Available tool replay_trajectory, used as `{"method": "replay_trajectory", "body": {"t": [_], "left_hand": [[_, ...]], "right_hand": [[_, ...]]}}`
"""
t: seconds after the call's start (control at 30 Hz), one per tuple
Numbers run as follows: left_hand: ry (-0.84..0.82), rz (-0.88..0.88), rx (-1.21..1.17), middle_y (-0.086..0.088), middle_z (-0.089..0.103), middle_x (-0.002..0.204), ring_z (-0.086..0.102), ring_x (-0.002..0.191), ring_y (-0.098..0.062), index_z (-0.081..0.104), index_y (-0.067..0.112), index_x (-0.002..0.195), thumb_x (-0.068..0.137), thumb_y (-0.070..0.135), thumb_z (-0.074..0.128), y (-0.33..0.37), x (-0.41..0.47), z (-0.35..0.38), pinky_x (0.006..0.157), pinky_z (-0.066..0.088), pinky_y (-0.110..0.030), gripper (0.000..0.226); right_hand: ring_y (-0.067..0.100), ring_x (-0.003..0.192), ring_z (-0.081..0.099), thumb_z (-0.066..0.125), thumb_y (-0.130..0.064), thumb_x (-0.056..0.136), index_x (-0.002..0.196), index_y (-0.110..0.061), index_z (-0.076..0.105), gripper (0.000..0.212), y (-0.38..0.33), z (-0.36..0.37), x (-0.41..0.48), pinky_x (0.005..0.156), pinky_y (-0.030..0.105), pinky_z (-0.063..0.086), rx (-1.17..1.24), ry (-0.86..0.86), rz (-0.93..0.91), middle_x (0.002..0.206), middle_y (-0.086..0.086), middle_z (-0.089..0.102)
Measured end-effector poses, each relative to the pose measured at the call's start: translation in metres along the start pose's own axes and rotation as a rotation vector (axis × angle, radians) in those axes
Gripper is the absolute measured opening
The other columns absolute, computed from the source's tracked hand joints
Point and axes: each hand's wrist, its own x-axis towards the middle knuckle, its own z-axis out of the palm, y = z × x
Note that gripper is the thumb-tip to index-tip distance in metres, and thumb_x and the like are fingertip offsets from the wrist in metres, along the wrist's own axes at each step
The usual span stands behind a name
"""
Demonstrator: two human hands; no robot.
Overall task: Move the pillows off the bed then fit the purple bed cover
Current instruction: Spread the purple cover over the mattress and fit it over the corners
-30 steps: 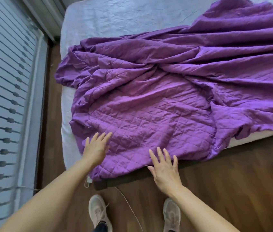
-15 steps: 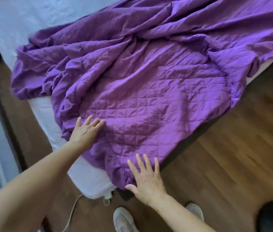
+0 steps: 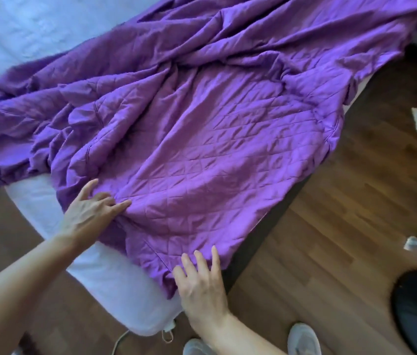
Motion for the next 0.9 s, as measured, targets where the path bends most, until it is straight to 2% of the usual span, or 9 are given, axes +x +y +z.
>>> {"method": "replay_trajectory", "body": {"t": [0.13, 0.23, 0.37, 0.47, 0.57, 0.67, 0.73, 0.8, 0.9], "left_hand": [[-0.075, 0.021, 0.063, 0.006, 0.06, 0.061, 0.069, 0.068, -0.019, 0.067, 0.016, 0.106, 0.058, -0.002, 0.058, -0.04, -0.048, -0.004, 0.116, -0.005, -0.035, 0.052], [-0.117, 0.031, 0.055, 0.007, 0.061, 0.059, 0.069, 0.065, -0.018, 0.065, 0.015, 0.104, 0.029, -0.011, 0.084, -0.061, -0.069, 0.01, 0.117, -0.004, -0.036, 0.082], [-0.109, -0.043, 0.095, 0.007, 0.065, 0.056, 0.068, 0.061, -0.017, 0.076, 0.013, 0.087, 0.03, -0.008, 0.088, -0.056, -0.065, 0.021, 0.105, 0.017, -0.049, 0.062], [-0.323, -0.219, 0.088, 0.013, 0.07, 0.107, 0.061, 0.107, -0.013, 0.058, 0.029, 0.126, 0.08, 0.006, 0.061, -0.035, -0.056, 0.018, 0.109, 0.008, -0.048, 0.052], [-0.514, -0.353, 0.007, 0.008, 0.037, 0.148, 0.028, 0.14, -0.016, 0.022, 0.027, 0.147, 0.09, 0.008, 0.036, -0.005, -0.049, 0.011, 0.111, 0.006, -0.05, 0.062], [-0.272, -0.337, -0.088, -0.009, 0.05, 0.139, 0.044, 0.132, -0.029, 0.04, 0.016, 0.139, 0.073, -0.001, 0.045, 0.027, -0.052, 0.007, 0.108, 0.021, -0.053, 0.068], [-0.051, -0.204, -0.126, -0.008, 0.06, 0.129, 0.056, 0.12, -0.03, 0.05, 0.018, 0.13, 0.083, 0.013, 0.037, 0.058, -0.062, 0.016, 0.102, 0.024, -0.048, 0.049], [-0.207, -0.15, -0.217, -0.002, 0.06, 0.13, 0.057, 0.119, -0.029, 0.054, 0.027, 0.128, 0.099, 0.043, 0.015, 0.095, -0.065, 0.015, 0.101, 0.03, -0.048, 0.051], [-0.425, -0.096, -0.237, 0.0, 0.063, 0.125, 0.061, 0.113, -0.029, 0.053, 0.034, 0.125, 0.088, 0.07, 0.014, 0.137, -0.072, 0.022, 0.086, 0.05, -0.051, 0.065]], "right_hand": [[0.021, 0.067, 0.066, 0.056, -0.022, 0.07, 0.067, -0.026, 0.062, 0.007, -0.064, -0.007, 0.002, 0.083, 0.056, 0.05, 0.154, -0.098, -0.013, 0.08, -0.004, 0.07], [0.022, 0.06, 0.063, 0.06, -0.028, 0.062, 0.067, -0.026, 0.062, 0.006, -0.093, 0.005, 0.0, 0.087, 0.054, 0.043, 0.148, -0.262, 0.003, 0.072, -0.004, 0.067], [0.017, 0.062, 0.063, 0.056, -0.04, 0.062, 0.068, -0.029, 0.065, 0.016, -0.1, 0.021, 0.011, 0.083, 0.047, 0.053, 0.112, -0.366, -0.021, 0.07, -0.009, 0.065], [0.011, 0.073, 0.066, 0.05, -0.051, 0.068, 0.077, -0.036, 0.066, 0.024, -0.085, 0.031, 0.01, 0.082, 0.041, 0.056, 0.117, -0.474, -0.047, 0.08, -0.015, 0.067], [0.01, 0.096, 0.065, 0.033, -0.051, 0.076, 0.105, -0.036, 0.059, 0.042, -0.064, 0.033, -0.003, 0.093, 0.038, 0.05, 0.153, -0.437, -0.095, 0.104, -0.012, 0.068], [0.021, 0.116, 0.058, 0.04, -0.033, 0.082, 0.124, -0.021, 0.049, 0.045, -0.032, 0.021, -0.01, 0.105, 0.046, 0.038, 0.155, -0.155, -0.15, 0.125, 0.003, 0.062], [0.03, 0.125, 0.05, 0.041, -0.02, 0.08, 0.131, -0.013, 0.047, 0.051, -0.002, 0.016, -0.005, 0.106, 0.051, 0.028, 0.093, -0.069, -0.108, 0.134, 0.012, 0.054], [0.036, 0.128, 0.044, 0.039, -0.022, 0.083, 0.135, -0.012, 0.046, 0.054, 0.027, 0.007, 0.008, 0.106, 0.055, 0.027, 0.005, -0.158, -0.014, 0.14, 0.017, 0.047], [0.043, 0.132, 0.036, 0.04, -0.043, 0.09, 0.139, -0.015, 0.043, 0.057, 0.061, 0.0, 0.019, 0.108, 0.06, 0.023, -0.066, -0.474, -0.026, 0.146, 0.018, 0.039]]}}
